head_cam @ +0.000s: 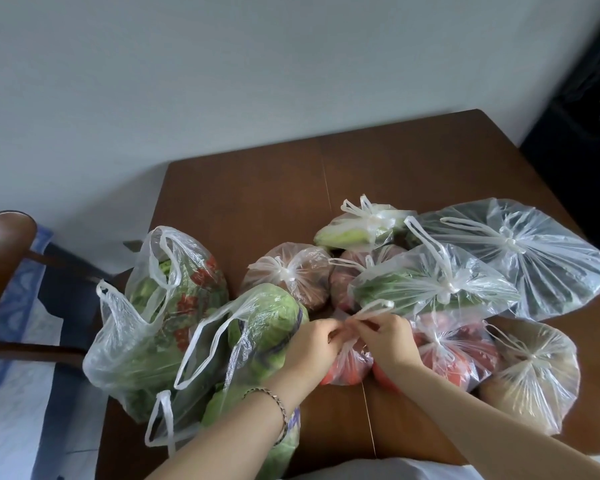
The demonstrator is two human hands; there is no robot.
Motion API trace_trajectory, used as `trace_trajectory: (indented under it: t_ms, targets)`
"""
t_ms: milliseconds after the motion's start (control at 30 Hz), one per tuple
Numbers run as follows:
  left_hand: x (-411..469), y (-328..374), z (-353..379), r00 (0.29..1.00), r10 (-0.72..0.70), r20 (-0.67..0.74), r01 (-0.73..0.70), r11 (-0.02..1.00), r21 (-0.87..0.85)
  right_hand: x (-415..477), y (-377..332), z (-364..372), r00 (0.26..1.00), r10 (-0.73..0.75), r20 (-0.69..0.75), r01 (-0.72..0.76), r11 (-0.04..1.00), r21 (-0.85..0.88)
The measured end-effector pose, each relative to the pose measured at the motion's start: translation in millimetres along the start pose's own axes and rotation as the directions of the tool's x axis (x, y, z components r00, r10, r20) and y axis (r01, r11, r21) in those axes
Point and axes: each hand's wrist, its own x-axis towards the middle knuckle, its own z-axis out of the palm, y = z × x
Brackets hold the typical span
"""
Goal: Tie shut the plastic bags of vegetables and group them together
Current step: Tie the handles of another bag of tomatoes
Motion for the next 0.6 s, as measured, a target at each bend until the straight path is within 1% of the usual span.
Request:
trace_trajectory:
  t_ms: [67,100,133,167,233,300,367,400,467,500,533,600]
  targets:
    - [-1,-1,2,0.998,0.056,-0.008,-0.054,0.983,0.178,3,-2,3,0.988,0.153,0.025,-0.155,0.975,0.157]
    - [-1,-2,2,0.997,0.077,-0.017,-0.072,0.971,0.229,5,-3,4,0.980,0.196,0.034,-0.199,0.959,0.201]
    - [-2,-3,2,0.997,0.074,-0.018,-0.067,0.969,0.238,6,-3,4,0.976,0.216,0.030,-0.218,0.952,0.214]
    - [-2,-2,1,0.999,0.048,-0.011,-0.044,0.978,0.202,6,-4,4,0.974,0.226,0.021,-0.225,0.953,0.202]
    - [0,2,-3,0.998,-0.058,0.014,0.057,0.998,0.015,4,-5,3,0.979,0.201,0.023,-0.202,0.962,0.186]
    - [4,7,-7,0.983,-0.174,0.053,0.180,0.966,-0.187,-3,-3,2,0.994,0.092,0.057,-0.099,0.984,0.145]
    - [6,7,-9,0.951,-0.285,0.117,0.308,0.897,-0.317,-10,3,0,0.992,-0.071,0.108,0.070,0.998,0.012]
    - [6,7,-10,0.930,-0.335,0.153,0.368,0.858,-0.360,-13,5,-1,0.983,-0.138,0.124,0.146,0.988,-0.054]
    - [5,5,-12,0.889,-0.412,0.200,0.458,0.788,-0.411,-13,10,-3,0.961,-0.256,0.100,0.269,0.950,-0.156]
    - [4,4,-13,0.877,-0.431,0.212,0.480,0.772,-0.416,-11,11,-4,0.945,-0.313,0.099,0.327,0.923,-0.203]
    - [3,3,-13,0.875,-0.429,0.225,0.485,0.775,-0.405,-9,11,-4,0.926,-0.356,0.128,0.377,0.894,-0.242]
    - [2,2,-14,0.886,-0.394,0.244,0.460,0.809,-0.366,-6,9,-3,0.899,-0.380,0.218,0.430,0.863,-0.266]
